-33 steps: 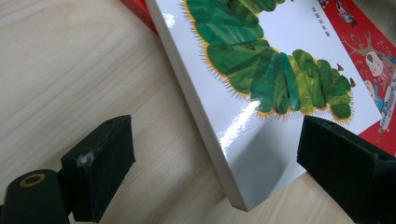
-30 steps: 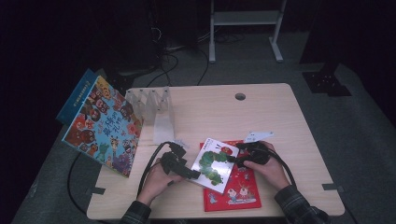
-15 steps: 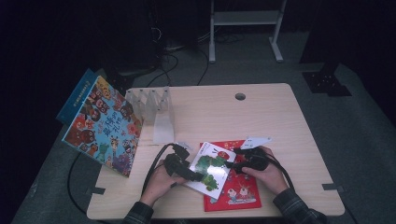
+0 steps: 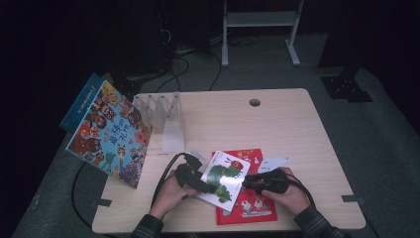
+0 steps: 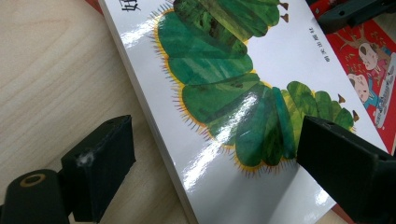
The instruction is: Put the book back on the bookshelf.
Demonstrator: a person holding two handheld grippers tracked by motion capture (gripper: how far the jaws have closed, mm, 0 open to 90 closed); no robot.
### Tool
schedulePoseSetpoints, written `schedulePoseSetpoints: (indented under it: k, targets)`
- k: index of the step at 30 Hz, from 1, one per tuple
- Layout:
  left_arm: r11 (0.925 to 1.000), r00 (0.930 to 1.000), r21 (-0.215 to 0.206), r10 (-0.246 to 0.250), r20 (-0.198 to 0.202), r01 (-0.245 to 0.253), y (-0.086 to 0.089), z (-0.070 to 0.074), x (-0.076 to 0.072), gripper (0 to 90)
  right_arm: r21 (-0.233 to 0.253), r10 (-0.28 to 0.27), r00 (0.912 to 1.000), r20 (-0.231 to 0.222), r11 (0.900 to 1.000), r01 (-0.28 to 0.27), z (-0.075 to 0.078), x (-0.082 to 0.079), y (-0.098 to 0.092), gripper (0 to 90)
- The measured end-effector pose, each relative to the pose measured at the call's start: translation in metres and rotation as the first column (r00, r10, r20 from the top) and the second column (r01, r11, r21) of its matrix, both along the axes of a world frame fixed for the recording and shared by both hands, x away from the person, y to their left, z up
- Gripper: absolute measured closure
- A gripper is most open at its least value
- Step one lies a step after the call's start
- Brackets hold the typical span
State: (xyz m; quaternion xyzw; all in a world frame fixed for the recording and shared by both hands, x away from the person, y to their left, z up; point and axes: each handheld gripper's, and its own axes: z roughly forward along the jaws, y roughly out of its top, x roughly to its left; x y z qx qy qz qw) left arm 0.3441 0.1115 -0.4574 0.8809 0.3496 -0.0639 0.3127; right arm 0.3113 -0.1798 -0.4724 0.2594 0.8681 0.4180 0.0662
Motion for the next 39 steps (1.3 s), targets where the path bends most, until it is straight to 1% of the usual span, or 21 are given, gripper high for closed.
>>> schedulePoseSetpoints:
  k: [3, 6, 8, 11, 12, 14, 17, 20, 21, 23, 26, 31, 33, 35, 36, 38, 39]
  targets:
    - [1.0, 1.0, -0.003, -0.001, 0.002, 0.001, 0.0, 0.0, 0.0, 10.3, 0.002, 0.004, 1.0, -0.001, 1.0, -0.004, 0.0, 0.0, 0.0, 72.6]
    - [0.9996, 1.0, -0.028, 0.005, 0.0, -0.005, 0.0, -0.001, 0.001, 9.9, 0.004, 0.008, 1.0, 0.002, 1.0, -0.008, -0.001, 0.0, 0.001, 73.1]
    - [0.9993, 1.0, -0.036, 0.007, 0.001, -0.007, -0.001, -0.002, 0.001, 9.8, 0.005, 0.016, 0.9999, 0.005, 1.0, -0.016, -0.001, -0.001, 0.002, 73.1]
    - [0.9994, 0.9999, -0.032, 0.016, 0.006, -0.016, -0.001, -0.002, 0.001, 8.4, 0.0, 0.022, 0.9997, 0.013, 1.0, -0.022, -0.001, -0.002, 0.006, 73.0]
    - [0.9991, 0.9998, -0.037, 0.022, 0.005, -0.021, 0.001, -0.002, 0.002, 8.3, -0.006, 0.029, 0.9994, 0.018, 1.0, -0.029, -0.001, -0.003, 0.008, 73.0]
    - [0.9981, 0.9995, -0.053, 0.032, -0.002, -0.032, 0.003, -0.003, 0.003, 8.3, -0.007, 0.036, 0.9991, 0.023, 0.999, -0.036, -0.001, -0.004, 0.01, 73.1]
    - [0.9955, 0.9987, -0.084, 0.042, -0.028, -0.044, 0.007, -0.003, 0.005, 8.2, -0.016, 0.041, 0.9987, 0.031, 0.999, -0.04, 0.0, -0.005, 0.012, 72.9]
    - [0.9949, 0.9972, -0.087, 0.045, -0.06, -0.05, 0.009, -0.002, 0.007, 10.4, -0.021, 0.034, 0.999, 0.03, 0.999, -0.034, 0.0, -0.006, 0.013, 72.9]
    - [0.9939, 0.9962, -0.095, 0.049, -0.071, -0.056, 0.01, -0.002, 0.008, 10.8, -0.022, 0.032, 0.999, 0.032, 0.999, -0.032, 0.0, -0.006, 0.013, 72.9]
    - [0.9938, 0.9959, -0.095, 0.049, -0.076, -0.056, 0.01, -0.002, 0.008, 11.0, -0.025, 0.032, 0.9988, 0.037, 0.999, -0.031, 0.0, -0.007, 0.014, 72.9]
    - [0.9944, 0.9957, -0.091, 0.048, -0.079, -0.055, 0.01, -0.001, 0.007, 11.0, -0.023, 0.029, 0.9989, 0.036, 0.999, -0.028, 0.0, -0.007, 0.013, 72.8]
    - [0.9938, 0.9949, -0.095, 0.049, -0.088, -0.057, 0.01, 0.0, 0.006, 11.1, -0.023, 0.025, 0.9991, 0.033, 0.999, -0.024, 0.0, -0.007, 0.013, 72.8]
    - [0.9933, 0.9954, -0.101, 0.048, -0.083, -0.057, 0.01, 0.004, 0.006, 11.1, -0.022, 0.022, 0.9992, 0.032, 1.0, -0.022, 0.0, -0.008, 0.013, 72.8]
    - [0.9898, 0.9955, -0.129, 0.051, -0.08, -0.061, 0.013, 0.008, 0.005, 11.9, -0.025, 0.02, 0.9993, 0.03, 1.0, -0.019, 0.0, -0.008, 0.013, 72.8]
    - [0.9898, 0.9955, -0.129, 0.051, -0.08, -0.061, 0.013, 0.008, 0.005, 12.2, -0.025, 0.02, 0.9993, 0.03, 1.0, -0.019, 0.0, -0.008, 0.013, 72.8]
    - [0.9831, 0.9961, -0.172, 0.052, -0.071, -0.064, 0.016, 0.015, 0.005, 13.0, -0.025, 0.017, 0.9994, 0.03, 1.0, -0.017, 0.0, -0.008, 0.011, 72.8]
    - [0.9819, 0.9967, -0.179, 0.052, -0.063, -0.062, 0.016, 0.017, 0.004, 13.1, -0.025, 0.017, 0.9994, 0.03, 1.0, -0.016, 0.0, -0.008, 0.011, 72.8]
